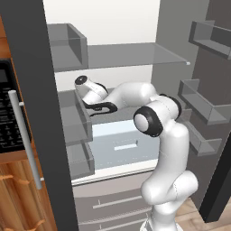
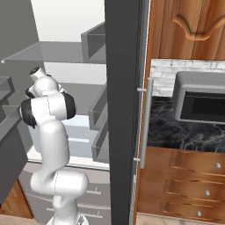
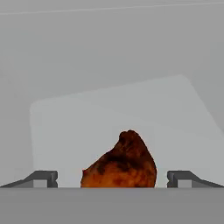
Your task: Take the cheese, chicken drumstick, and squash from the fridge and place them on the plate on the dining counter to create an appetizer plate.
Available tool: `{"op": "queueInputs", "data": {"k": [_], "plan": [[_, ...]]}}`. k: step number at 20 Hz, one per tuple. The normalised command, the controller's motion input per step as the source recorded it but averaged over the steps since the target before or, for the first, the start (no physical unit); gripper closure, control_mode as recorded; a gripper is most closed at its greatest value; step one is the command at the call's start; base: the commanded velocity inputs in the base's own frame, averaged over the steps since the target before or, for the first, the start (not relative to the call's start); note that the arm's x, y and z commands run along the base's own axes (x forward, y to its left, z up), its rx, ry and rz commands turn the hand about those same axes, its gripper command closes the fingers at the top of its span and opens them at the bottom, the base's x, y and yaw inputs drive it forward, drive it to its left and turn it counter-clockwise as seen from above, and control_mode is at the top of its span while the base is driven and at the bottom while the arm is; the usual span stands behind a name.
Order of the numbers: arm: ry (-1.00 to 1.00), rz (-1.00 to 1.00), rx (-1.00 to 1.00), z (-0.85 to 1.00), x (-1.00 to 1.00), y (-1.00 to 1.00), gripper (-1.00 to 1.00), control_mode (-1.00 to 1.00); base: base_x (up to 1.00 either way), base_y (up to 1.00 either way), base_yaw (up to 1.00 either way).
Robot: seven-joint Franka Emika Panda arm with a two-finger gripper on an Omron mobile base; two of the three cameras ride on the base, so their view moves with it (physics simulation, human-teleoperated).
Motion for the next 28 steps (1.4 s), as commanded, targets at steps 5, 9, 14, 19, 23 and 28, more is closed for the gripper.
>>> {"op": "queueInputs", "data": {"k": [5,9,14,19,23,28], "plan": [[0.00,-0.12,-0.03,-0.30,-0.21,-0.30,-1.00,-1.00,0.00,0.00,0.00],[0.00,-0.09,0.00,-0.36,0.00,-0.01,1.00,-1.00,0.00,0.00,0.00],[0.00,-0.07,0.00,-0.19,-0.02,-0.09,1.00,-1.00,0.00,0.00,0.00],[0.00,-0.01,0.00,0.00,-0.01,-0.50,1.00,-1.00,0.00,0.00,0.00],[0.00,0.01,0.00,0.00,-0.24,-0.57,1.00,-1.00,0.00,0.00,0.00],[-0.04,0.13,0.01,0.01,-0.75,-0.57,1.00,-1.00,0.00,0.00,0.00]]}}
